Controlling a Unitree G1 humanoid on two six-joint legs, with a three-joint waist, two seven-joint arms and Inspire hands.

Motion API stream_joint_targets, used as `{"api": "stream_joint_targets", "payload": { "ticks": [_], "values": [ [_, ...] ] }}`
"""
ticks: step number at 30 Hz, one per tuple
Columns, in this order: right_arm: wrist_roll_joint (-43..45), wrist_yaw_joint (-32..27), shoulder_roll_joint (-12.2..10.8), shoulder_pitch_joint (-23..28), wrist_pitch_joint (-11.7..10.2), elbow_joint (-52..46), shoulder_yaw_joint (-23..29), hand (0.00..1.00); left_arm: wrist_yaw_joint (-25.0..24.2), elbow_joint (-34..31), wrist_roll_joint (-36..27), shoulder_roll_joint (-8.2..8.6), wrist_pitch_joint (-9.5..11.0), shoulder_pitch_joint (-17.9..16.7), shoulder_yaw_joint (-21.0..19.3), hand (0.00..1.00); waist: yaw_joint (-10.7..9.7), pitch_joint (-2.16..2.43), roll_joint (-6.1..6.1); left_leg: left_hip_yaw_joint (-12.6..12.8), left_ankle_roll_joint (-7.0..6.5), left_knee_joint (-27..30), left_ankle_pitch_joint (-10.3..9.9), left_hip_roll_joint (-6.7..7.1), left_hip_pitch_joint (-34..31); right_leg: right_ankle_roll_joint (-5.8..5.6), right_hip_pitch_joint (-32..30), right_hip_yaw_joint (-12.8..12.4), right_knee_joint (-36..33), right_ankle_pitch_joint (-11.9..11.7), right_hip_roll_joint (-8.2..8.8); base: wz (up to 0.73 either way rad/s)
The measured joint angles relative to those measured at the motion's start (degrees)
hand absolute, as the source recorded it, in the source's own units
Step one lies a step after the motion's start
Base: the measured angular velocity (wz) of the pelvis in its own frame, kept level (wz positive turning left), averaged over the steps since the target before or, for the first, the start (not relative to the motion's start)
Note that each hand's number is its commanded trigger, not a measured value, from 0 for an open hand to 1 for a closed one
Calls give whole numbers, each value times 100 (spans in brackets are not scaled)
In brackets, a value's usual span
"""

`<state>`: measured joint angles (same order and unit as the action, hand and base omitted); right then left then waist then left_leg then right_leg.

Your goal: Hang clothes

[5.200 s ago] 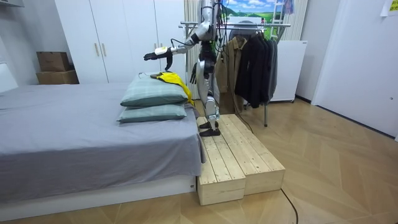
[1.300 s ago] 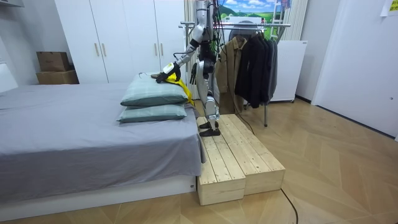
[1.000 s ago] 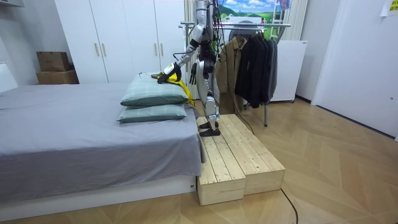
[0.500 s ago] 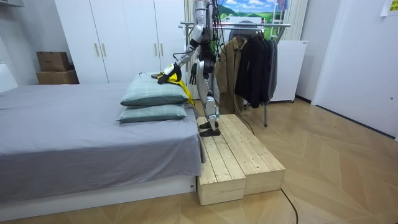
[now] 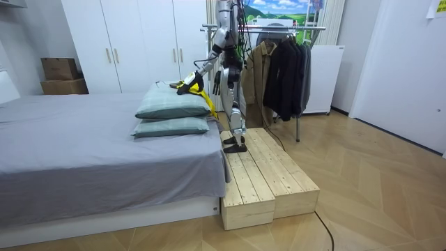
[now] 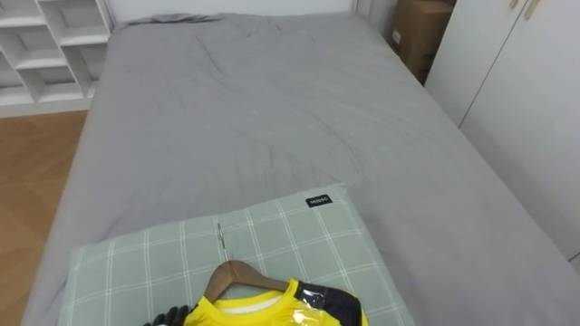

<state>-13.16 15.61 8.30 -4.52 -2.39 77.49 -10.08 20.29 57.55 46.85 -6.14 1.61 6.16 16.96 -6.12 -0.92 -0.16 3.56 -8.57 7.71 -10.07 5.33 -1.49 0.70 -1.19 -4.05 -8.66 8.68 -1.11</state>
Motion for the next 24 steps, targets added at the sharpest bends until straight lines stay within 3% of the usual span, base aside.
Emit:
{"api": "stream_joint_targets", "payload": {
  "ticks": [2,4,5,6,7,15,19,24],
  "values": [
    [0,0,-4,-7,0,-2,1,0,22,64,-1,0,0,39,-2,2,2,-1,-7,44,0,-3,0,-5,-2,0,-15,-35,-1,0,-3,-11],
    [1,0,-4,-9,0,-2,2,0,26,96,-1,1,0,71,-6,40,0,-1,-9,62,0,-6,0,-7,-18,-1,-39,-47,-9,0,-4,-5],
    [1,0,-5,-9,2,-2,2,0,28,97,-1,-1,0,73,-13,80,0,3,-15,68,0,-5,0,-7,-34,-1,-58,-48,-10,-1,-4,0],
    [0,0,-8,-10,2,-1,1,0,30,97,0,-3,0,73,-11,80,2,11,-26,73,0,0,0,-8,-59,-2,-85,-48,-17,-1,-4,0],
    [-3,1,-11,-12,2,1,0,0,32,97,0,-3,-1,75,-11,100,2,16,-33,73,0,8,0,-9,-78,-2,-97,-47,-18,-1,-3,0],
    [-2,-4,-54,-53,6,17,-1,0,181,102,-15,-88,1,406,-276,100,14,5,-104,99,1,18,2,-12,-85,-2,-103,-56,-21,-1,-3,-1],
    [-1,-2,-112,-60,13,18,-2,0,312,174,-18,-116,4,448,-276,100,15,12,-188,99,2,18,2,-16,-86,-3,-101,-53,-11,-1,-4,0],
    [27,0,-118,-114,57,34,0,0,295,276,-163,-117,1,510,-279,100,7,9,-192,102,2,14,2,-14,-89,-3,-104,-49,-5,-1,-1,0]
  ]
}}
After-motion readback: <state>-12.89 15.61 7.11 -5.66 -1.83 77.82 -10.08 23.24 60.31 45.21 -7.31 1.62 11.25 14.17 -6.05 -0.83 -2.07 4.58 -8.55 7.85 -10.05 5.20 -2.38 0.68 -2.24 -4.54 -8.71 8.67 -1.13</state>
